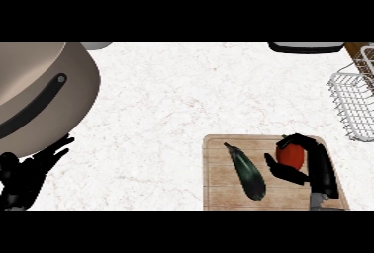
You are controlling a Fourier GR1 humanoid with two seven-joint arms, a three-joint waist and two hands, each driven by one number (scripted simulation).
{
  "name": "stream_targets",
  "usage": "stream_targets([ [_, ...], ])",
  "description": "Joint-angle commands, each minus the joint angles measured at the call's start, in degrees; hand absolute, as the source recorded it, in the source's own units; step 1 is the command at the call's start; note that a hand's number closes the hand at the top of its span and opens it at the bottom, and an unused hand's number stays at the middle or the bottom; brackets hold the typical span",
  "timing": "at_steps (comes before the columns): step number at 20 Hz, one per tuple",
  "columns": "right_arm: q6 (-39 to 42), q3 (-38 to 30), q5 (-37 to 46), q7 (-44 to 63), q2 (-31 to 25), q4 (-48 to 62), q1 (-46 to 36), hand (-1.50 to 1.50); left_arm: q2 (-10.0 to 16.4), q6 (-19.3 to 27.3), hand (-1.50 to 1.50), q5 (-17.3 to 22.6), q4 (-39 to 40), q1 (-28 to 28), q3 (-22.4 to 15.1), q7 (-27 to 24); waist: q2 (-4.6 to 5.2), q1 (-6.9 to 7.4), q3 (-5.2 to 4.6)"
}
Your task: Pick the bell pepper from the cutting board and place it in the tiered basket
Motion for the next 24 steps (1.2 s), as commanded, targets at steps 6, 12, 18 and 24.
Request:
stream_targets([
  [6, 2.08, 13.07, 16.44, 9.72, -1.5, -14.25, 10.46, 1.5, 0.87, -0.5, 0.0, 0.17, -2.0, 0.15, 1.43, 1.6, -0.13, -0.3, -0.26],
  [12, 12.18, 28.52, 35.39, 24.31, -3.64, -25.13, 11.94, 1.5, 0.32, 0.01, 0.0, -0.78, -0.7, 1.61, 1.29, 0.24, -0.38, -0.56, -0.44],
  [18, 18.65, 35.47, 48.9, 37.64, -1.74, -46.98, 12.48, 1.5, -0.52, 0.01, 0.0, 0.13, -1.98, 2.54, 1.98, -0.21, -0.34, -0.78, -0.22],
  [24, 29.75, 34.67, 51.17, 44.19, 1.07, -59.39, 5.16, 1.5, 2.38, -2.23, 0.0, 1.86, 2.25, -4.03, 4.22, 2.84, 0.16, -0.47, -0.12],
])
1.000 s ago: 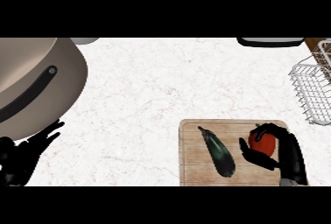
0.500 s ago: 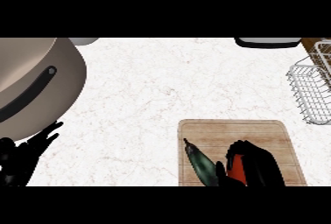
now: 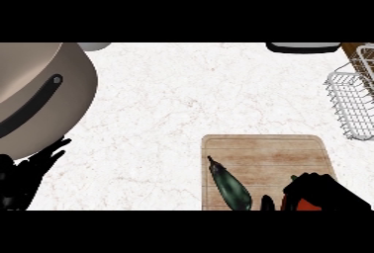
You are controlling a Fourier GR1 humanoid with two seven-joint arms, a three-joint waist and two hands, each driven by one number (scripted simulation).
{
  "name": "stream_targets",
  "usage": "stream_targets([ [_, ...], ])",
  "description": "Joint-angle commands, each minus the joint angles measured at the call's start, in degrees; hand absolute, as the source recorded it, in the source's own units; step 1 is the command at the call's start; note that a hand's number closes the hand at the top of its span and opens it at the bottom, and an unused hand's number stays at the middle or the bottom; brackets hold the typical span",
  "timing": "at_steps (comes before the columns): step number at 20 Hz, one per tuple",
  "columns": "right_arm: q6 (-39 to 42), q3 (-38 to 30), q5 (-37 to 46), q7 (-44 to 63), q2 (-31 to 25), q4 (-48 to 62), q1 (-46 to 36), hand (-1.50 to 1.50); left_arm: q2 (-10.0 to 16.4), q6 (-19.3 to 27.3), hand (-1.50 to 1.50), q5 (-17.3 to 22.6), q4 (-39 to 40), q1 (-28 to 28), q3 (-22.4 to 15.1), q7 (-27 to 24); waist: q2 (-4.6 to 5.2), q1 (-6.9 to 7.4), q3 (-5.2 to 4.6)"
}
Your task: Pick the bell pepper from the cutting board and place it in the tiered basket
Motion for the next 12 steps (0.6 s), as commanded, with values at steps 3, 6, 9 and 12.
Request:
stream_targets([
  [3, 12.24, -5.27, -1.91, 6.14, 4.7, -7.26, -11.88, 1.5, -0.38, 1.46, 0.0, -0.74, -2.9, -1.24, 0.23, 1.9, 0.35, 0.73, 0.14],
  [6, 15.4, -12.7, -6.39, 7.28, 4.79, -7.47, -19.54, 1.5, -0.49, 1.07, 0.0, -1.19, 0.43, -2.86, 0.14, 0.51, 0.44, 0.72, 0.12],
  [9, 14.05, -23.63, -10.82, 2.56, 4.84, -2.94, -25.23, 1.5, -1.47, 1.81, 0.0, -0.73, -0.18, -3.78, 0.12, 2.16, 0.54, 0.73, 0.18],
  [12, 13.4, -32.79, -14.77, -0.53, 4.85, 1.99, -32.05, 1.5, -1.56, 0.89, 0.0, -1.21, -0.2, -0.05, 0.21, -1.75, 0.56, 1.14, 0.19],
])
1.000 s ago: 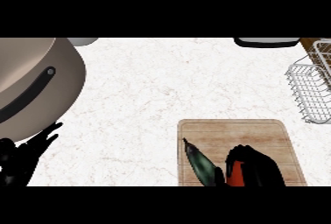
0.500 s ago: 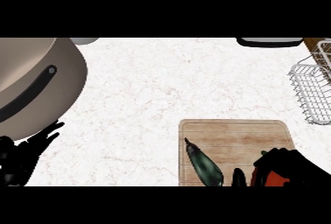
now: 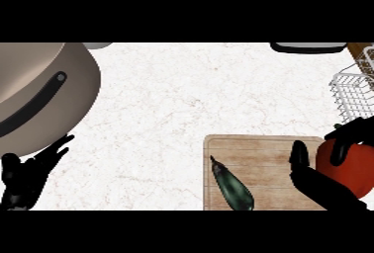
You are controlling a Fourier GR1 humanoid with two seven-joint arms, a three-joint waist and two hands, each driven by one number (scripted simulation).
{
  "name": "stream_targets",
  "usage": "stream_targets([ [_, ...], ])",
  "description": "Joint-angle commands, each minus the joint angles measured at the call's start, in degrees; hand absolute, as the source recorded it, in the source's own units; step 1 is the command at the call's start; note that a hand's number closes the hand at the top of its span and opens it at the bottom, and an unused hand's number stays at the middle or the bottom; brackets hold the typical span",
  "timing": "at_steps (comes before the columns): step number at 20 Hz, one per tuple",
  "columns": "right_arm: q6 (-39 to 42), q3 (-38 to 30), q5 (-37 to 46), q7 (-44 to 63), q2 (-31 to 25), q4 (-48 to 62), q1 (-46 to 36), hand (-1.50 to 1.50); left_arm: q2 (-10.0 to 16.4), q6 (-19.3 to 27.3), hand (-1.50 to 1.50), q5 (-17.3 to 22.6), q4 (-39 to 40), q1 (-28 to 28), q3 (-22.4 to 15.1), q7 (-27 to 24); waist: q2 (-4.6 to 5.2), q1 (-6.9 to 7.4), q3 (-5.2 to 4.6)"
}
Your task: Pick the bell pepper from the cutting board and place it in the tiered basket
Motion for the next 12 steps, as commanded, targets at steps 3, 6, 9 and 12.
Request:
stream_targets([
  [3, -2.48, -19.61, -14.59, -8.58, -4.55, 9.48, -9.63, 1.5, 1.67, 0.41, 0.0, -0.27, 1.79, -3.66, 1.76, 1.93, 0.12, -0.3, -0.04],
  [6, -5.95, -24.32, -16.49, -13.94, -9.87, 20.95, -14.78, 1.5, 0.54, -0.37, 0.0, 0.41, 2.17, -1.9, 1.84, -0.37, 0.15, 0.01, -0.06],
  [9, -10.02, -27.88, -18.41, -18.93, -13.41, 30.76, -18.43, 1.5, -0.02, -1.01, 0.0, -0.35, 0.33, 1.19, 0.95, -2.06, 0.2, 0.51, -0.06],
  [12, -12.98, -33.46, -27.03, -19.34, -9.99, 34.35, -24.18, 1.5, -0.28, 0.59, 0.0, -0.87, 0.83, -3.22, 0.57, 0.95, 0.38, 0.54, -0.01],
])
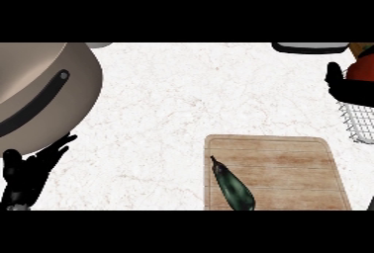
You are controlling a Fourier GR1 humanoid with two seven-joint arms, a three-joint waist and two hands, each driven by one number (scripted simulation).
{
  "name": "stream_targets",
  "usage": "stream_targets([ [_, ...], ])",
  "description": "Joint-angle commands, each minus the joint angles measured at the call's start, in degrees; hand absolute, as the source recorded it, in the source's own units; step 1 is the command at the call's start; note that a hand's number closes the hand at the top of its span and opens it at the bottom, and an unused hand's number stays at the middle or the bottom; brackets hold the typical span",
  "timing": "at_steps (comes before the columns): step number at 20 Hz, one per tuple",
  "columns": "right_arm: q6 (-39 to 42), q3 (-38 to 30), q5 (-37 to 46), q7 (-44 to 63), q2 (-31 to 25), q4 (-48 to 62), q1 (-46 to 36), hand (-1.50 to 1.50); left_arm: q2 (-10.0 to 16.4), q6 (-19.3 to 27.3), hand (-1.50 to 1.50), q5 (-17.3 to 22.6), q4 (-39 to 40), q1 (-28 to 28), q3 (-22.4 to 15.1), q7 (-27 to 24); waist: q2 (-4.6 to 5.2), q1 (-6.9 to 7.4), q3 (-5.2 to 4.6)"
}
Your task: Pick the bell pepper from the cutting board and place it in the tiered basket
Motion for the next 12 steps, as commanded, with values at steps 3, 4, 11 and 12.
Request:
stream_targets([
  [3, -5.85, -10.94, -10.9, -11.07, -5.87, 18.14, -6.22, 1.5, 0.43, 1.11, 0.0, -1.25, 2.96, -2.82, 0.98, -1.77, 0.11, -0.29, 0.0],
  [4, -5.88, -11.77, -11.86, -12.17, -8.1, 21.12, -9.0, 1.5, 1.69, -0.52, 0.0, 0.16, 1.89, -2.11, 1.98, -1.02, 0.05, -0.07, -0.01],
  [11, -12.72, -9.06, -10.89, -15.73, -12.35, 39.23, -16.71, 1.5, 1.1, -1.11, 0.0, -0.31, 4.61, -1.1, 2.77, -3.96, -0.08, -0.16, -0.05],
  [12, -12.68, -11.35, -11.54, -19.23, -16.3, 45.17, -19.51, 1.5, -0.32, -0.27, 0.0, -0.09, 3.02, -3.02, 1.44, -0.65, 0.07, 0.1, -0.03],
])
